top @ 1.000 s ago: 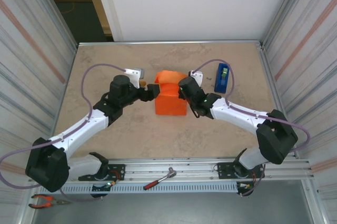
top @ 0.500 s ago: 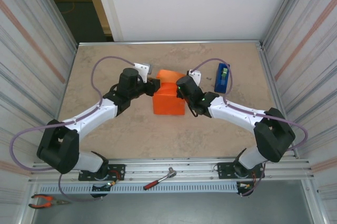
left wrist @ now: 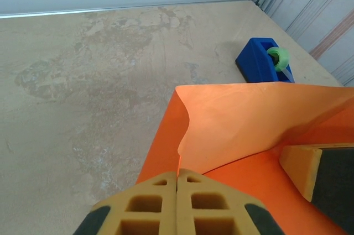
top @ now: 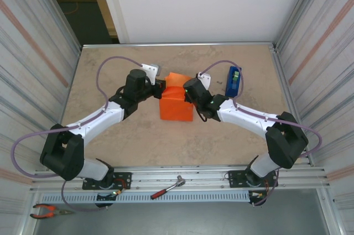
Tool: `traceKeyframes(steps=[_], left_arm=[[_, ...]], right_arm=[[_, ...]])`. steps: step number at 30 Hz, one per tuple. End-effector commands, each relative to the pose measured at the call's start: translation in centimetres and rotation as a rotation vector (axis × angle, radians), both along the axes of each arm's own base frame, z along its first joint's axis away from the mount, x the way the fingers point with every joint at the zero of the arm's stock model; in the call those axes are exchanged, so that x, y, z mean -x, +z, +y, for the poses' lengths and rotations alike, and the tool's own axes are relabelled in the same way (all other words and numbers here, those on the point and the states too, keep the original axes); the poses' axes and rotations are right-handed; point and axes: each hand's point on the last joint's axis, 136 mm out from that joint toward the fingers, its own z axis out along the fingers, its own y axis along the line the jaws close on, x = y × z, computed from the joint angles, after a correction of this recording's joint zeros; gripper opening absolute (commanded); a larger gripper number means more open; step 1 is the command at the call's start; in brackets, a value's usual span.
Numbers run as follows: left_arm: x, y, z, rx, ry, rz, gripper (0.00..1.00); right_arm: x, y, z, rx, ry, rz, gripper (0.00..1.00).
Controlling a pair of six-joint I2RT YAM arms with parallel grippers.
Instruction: Wrap the gift box in paper
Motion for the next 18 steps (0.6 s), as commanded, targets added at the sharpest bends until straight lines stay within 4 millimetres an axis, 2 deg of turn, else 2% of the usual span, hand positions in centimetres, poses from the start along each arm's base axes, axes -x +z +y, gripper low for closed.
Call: traceKeyframes(steps=[1, 2, 4, 6, 10, 14, 18], left_arm=[[-0.7, 4.0, 0.1, 0.026, 0.019, -0.098, 0.4], [-0.6, 4.5, 0.3, 0.026, 0.024, -0.113, 0.51], [-0.6, 5.4, 0.9, 0.019, 0.047, -0.136, 0.83], [-0.5, 6.0, 1.2, 0.034, 0.033, -0.137, 0.97], [0.4, 6.2, 1.7, 0.047, 0.019, -0.108, 0.99], [1.6, 5.6, 3.5, 0.048, 0.089, -0.087, 0.99], [3.2, 4.4, 4.3, 0.075, 0.109, -0.044, 0.98]], right_arm=[[2.7, -3.9, -0.1, 0.088, 0.057, 0.151, 0.0], [2.7, -3.8, 0.0, 0.082, 0.057, 0.149, 0.0], [2.7, -3.4, 0.1, 0.069, 0.051, 0.144, 0.0], [2.8, -2.9, 0.2, 0.053, 0.047, 0.145, 0.0], [2.9, -1.1, 0.9, 0.017, 0.063, 0.109, 0.0], [2.2, -0.9, 0.9, 0.027, 0.07, 0.077, 0.0], [1.4, -0.2, 1.9, 0.013, 0.124, -0.008, 0.0]])
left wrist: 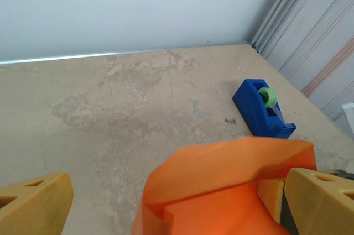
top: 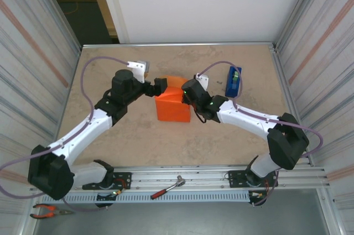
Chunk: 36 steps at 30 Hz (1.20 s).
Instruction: Wrap the gift box in paper
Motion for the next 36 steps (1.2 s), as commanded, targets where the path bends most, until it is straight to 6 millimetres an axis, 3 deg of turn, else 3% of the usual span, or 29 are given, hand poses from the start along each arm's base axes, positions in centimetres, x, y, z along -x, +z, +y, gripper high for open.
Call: traceKeyframes(steps=[1, 6, 11, 23, 31, 34, 36], left_arm=[[1.4, -1.4, 1.0, 0.013, 0.037, 0.054, 0.98], [1.7, -2.7, 1.4, 0.025, 0.068, 0.069, 0.97], [1.3, -3.6, 1.3, 0.041, 0.103, 0.074, 0.96], [-0.6, -6.5, -1.0, -0.018, 0.102, 0.106, 0.95], [-1.5, -9.0, 0.8, -0.127, 0.239, 0.131, 0.94], [-1.4, -9.7, 1.3, -0.151, 0.262, 0.141, 0.94], [-1.2, -10.1, 1.6, -0.161, 0.266, 0.147, 0.93]], right_arm=[[0.1, -0.5, 0.5, 0.048, 0.079, -0.028, 0.0], [-1.8, 0.3, 0.4, 0.064, 0.087, -0.047, 0.0], [-2.5, 0.0, -0.1, 0.07, 0.081, -0.034, 0.0], [-1.8, -1.4, -0.9, 0.064, 0.076, -0.002, 0.0], [-1.1, -0.9, -0.7, 0.041, 0.095, -0.001, 0.0], [-0.9, 0.2, -0.8, 0.027, 0.101, -0.013, 0.08], [-0.7, 0.9, -0.9, 0.018, 0.106, -0.024, 0.19]])
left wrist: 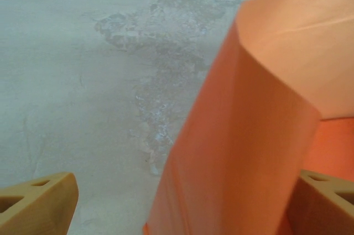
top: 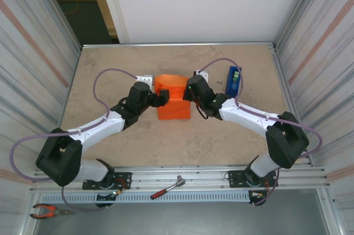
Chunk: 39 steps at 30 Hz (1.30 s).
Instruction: Wrap the gift box in paper
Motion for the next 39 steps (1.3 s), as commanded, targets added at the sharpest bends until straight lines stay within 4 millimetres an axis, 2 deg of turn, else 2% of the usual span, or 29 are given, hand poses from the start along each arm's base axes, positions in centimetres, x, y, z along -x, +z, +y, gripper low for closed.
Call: traceKeyframes(steps=[1, 2, 4, 7, 11, 17, 20, 22, 24, 28, 32, 35, 39], left_arm=[[-0.4, 0.0, 1.0, -0.044, 0.052, -0.014, 0.93], [-0.2, -0.1, 1.1, -0.046, 0.053, -0.012, 0.93], [0.2, -0.3, 1.2, -0.046, 0.051, -0.007, 0.92], [0.6, -0.5, 1.2, -0.048, 0.047, -0.005, 0.92], [0.9, -0.7, 1.5, -0.048, 0.053, 0.0, 0.92], [1.2, -0.8, 1.4, -0.054, 0.05, 0.002, 0.92], [1.2, -0.6, 1.4, -0.055, 0.049, -0.002, 0.93], [1.0, 0.1, 1.7, -0.073, 0.065, -0.023, 0.98], [0.7, 1.3, 2.0, -0.086, 0.07, -0.055, 0.99], [0.1, 4.1, 2.2, -0.062, 0.048, -0.107, 0.99], [-0.3, 5.8, 1.5, -0.029, 0.001, -0.135, 0.99], [-0.6, 6.3, 0.7, -0.012, -0.038, -0.148, 0.94], [-0.9, 6.0, -0.2, -0.009, -0.071, -0.136, 0.84]], right_arm=[[1.1, 1.1, -0.8, 0.014, 0.024, -0.002, 0.29], [1.2, 1.5, -0.9, 0.009, 0.027, -0.01, 0.46], [1.3, 2.2, -1.0, -0.001, 0.032, -0.021, 0.65], [1.4, 2.6, -0.8, -0.001, 0.042, -0.024, 0.73], [1.1, 1.7, -0.2, 0.001, 0.05, -0.012, 0.75], [0.7, -0.7, 0.9, 0.061, 0.037, -0.002, 0.74], [0.7, -2.2, 0.7, 0.115, 0.008, 0.014, 0.73], [0.9, -3.3, 0.2, 0.14, -0.018, 0.034, 0.72], [1.2, -4.1, -0.1, 0.135, -0.032, 0.05, 0.72], [1.5, -4.6, -0.3, 0.124, -0.035, 0.063, 0.72], [1.7, -4.8, -0.1, 0.126, -0.026, 0.068, 0.71], [1.8, -4.9, 0.0, 0.124, -0.021, 0.071, 0.71], [2.0, -5.0, 0.2, 0.122, -0.015, 0.074, 0.71]])
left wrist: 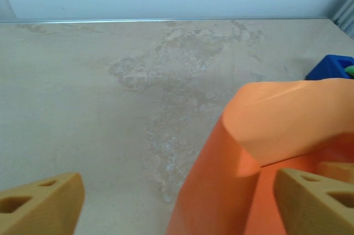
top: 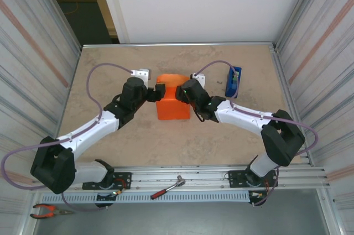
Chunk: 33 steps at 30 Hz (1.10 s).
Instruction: Wrap the gift box in paper
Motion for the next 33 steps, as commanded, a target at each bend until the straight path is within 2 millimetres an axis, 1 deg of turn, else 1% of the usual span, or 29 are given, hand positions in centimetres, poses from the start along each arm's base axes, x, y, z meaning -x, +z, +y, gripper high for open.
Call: traceKeyframes(steps=[1, 4, 6, 7, 8, 10, 11, 12, 15, 16, 17, 18, 19, 20, 21, 22, 23, 26, 27, 28, 29, 30, 31, 32, 33], left_arm=[[-0.5, 1.3, -1.1, 0.015, -0.048, -0.031, 0.82], [-0.6, 0.9, -1.3, 0.019, -0.056, -0.023, 0.74], [-0.7, 0.8, -1.5, 0.021, -0.064, -0.018, 0.67], [-0.7, 0.6, -1.7, 0.018, -0.072, -0.013, 0.59], [-0.8, 0.5, -1.9, 0.013, -0.08, -0.011, 0.48], [-1.0, 0.2, -2.0, 0.004, -0.084, -0.007, 0.21], [-1.0, 0.3, -2.2, 0.002, -0.091, -0.011, 0.03], [-1.0, 0.4, -2.2, -0.001, -0.096, -0.017, 0.0], [-1.0, 0.6, -2.1, -0.007, -0.096, -0.032, 0.0], [-1.0, 0.7, -2.1, -0.011, -0.095, -0.035, 0.14], [-1.1, 0.7, -1.8, -0.015, -0.082, -0.034, 0.47], [-1.3, 0.7, -1.6, -0.019, -0.065, -0.035, 0.61], [-1.4, 0.8, -1.5, -0.024, -0.059, -0.039, 0.64], [-1.5, 0.8, -1.6, -0.029, -0.062, -0.039, 0.6], [-1.6, 0.9, -1.8, -0.03, -0.076, -0.037, 0.45], [-1.6, 0.9, -2.1, -0.031, -0.094, -0.033, 0.17], [-1.6, 1.0, -2.4, -0.031, -0.11, -0.031, 0.0], [-1.6, 1.1, -2.6, -0.024, -0.117, -0.033, 0.0], [-1.7, 1.2, -2.6, -0.024, -0.118, -0.033, 0.14], [-1.7, 1.2, -2.6, -0.023, -0.115, -0.028, 0.43], [-1.8, 1.3, -2.7, -0.021, -0.116, -0.026, 0.48], [-1.8, 1.4, -2.8, -0.021, -0.12, -0.026, 0.32], [-1.8, 1.4, -2.9, -0.023, -0.127, -0.026, 0.03], [-1.8, 1.4, -2.8, -0.024, -0.124, -0.023, 0.0], [-1.8, 1.5, -2.9, -0.023, -0.126, -0.026, 0.0]], right_arm=[[1.7, -3.9, -0.8, 0.084, 0.007, 0.098, 0.7], [1.9, -4.2, -0.6, 0.084, 0.018, 0.107, 0.7], [1.9, -4.4, -0.6, 0.086, 0.021, 0.112, 0.7], [2.0, -4.5, -0.5, 0.087, 0.023, 0.115, 0.7], [2.0, -4.5, -0.5, 0.088, 0.023, 0.116, 0.7], [2.0, -4.6, -0.6, 0.091, 0.022, 0.117, 0.7], [2.0, -4.6, -0.6, 0.095, 0.02, 0.117, 0.7], [2.0, -4.8, -0.7, 0.101, 0.02, 0.119, 0.7], [2.0, -5.0, -0.8, 0.105, 0.018, 0.122, 0.7], [2.1, -5.1, -0.8, 0.104, 0.02, 0.123, 0.7], [2.1, -5.2, -0.8, 0.105, 0.02, 0.124, 0.7], [2.1, -5.2, -0.9, 0.105, 0.019, 0.124, 0.7], [2.2, -5.3, -0.9, 0.106, 0.021, 0.125, 0.7], [2.2, -5.4, -0.9, 0.107, 0.021, 0.126, 0.7], [2.2, -5.4, -0.9, 0.107, 0.023, 0.126, 0.7], [2.2, -5.5, -1.0, 0.106, 0.022, 0.127, 0.7], [2.3, -5.5, -0.9, 0.106, 0.026, 0.127, 0.7], [2.3, -5.5, -0.9, 0.104, 0.027, 0.129, 0.7], [2.3, -5.6, -0.9, 0.105, 0.027, 0.13, 0.7], [2.3, -5.5, -0.8, 0.101, 0.03, 0.13, 0.7], [2.3, -5.6, -0.7, 0.097, 0.032, 0.131, 0.69], [2.3, -5.5, -0.6, 0.095, 0.034, 0.131, 0.69], [2.3, -5.5, -0.6, 0.094, 0.035, 0.133, 0.69], [2.3, -5.6, -0.6, 0.094, 0.037, 0.133, 0.69], [2.3, -5.6, -0.6, 0.096, 0.036, 0.133, 0.69]])
